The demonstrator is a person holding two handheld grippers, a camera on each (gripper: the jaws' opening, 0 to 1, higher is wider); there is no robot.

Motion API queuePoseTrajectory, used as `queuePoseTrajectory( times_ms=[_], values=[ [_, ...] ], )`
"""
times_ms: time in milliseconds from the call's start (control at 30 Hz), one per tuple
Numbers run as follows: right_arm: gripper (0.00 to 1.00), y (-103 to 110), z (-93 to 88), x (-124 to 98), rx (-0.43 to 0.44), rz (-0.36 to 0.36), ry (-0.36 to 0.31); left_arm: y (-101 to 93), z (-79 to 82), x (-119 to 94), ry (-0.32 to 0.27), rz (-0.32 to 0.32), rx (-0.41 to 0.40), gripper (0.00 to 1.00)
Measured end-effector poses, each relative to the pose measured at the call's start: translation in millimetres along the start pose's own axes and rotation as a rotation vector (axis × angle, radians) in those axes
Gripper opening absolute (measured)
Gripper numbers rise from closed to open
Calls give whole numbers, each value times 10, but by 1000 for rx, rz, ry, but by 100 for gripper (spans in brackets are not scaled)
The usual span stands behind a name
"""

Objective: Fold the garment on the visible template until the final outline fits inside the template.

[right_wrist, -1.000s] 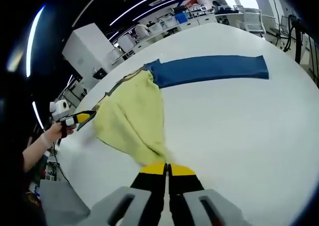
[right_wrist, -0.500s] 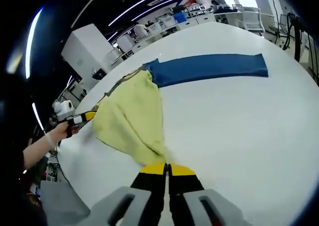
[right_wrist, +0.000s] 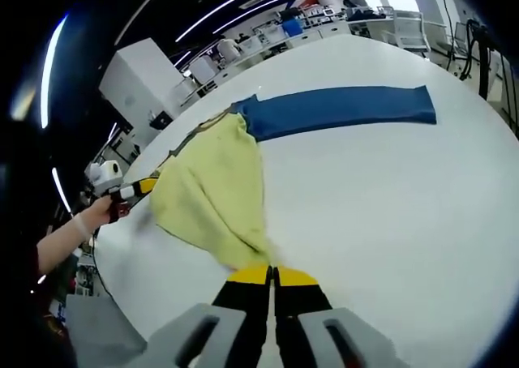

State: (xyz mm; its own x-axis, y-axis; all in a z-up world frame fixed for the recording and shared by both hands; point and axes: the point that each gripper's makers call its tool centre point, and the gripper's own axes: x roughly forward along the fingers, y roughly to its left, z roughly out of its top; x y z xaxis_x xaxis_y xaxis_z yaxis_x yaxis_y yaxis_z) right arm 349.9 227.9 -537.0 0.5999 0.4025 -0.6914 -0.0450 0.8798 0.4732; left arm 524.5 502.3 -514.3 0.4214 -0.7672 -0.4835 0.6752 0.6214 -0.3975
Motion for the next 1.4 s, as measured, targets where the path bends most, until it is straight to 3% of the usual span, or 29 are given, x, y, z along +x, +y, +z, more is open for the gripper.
queuePoseTrajectory(
  times_ms=[300,567,933,1100,1400],
  values=[
    [0,8,0,-15,0,1,-2,38,-32,23,5,7,-35,3],
    [0,18,5,-22,-3,2,-5,-40,-56,-67,11,11,-41,1],
    [0,5,26,-28,-1,4,-12,-39,-36,-456,-3,49,-49,0],
    [0,9,34,-27,6,10,-17,-128,-33,-642,-43,68,-90,0],
    [0,64,2,-55,5,22,-17,-147,-163,-854,-41,123,-170,0]
  ],
)
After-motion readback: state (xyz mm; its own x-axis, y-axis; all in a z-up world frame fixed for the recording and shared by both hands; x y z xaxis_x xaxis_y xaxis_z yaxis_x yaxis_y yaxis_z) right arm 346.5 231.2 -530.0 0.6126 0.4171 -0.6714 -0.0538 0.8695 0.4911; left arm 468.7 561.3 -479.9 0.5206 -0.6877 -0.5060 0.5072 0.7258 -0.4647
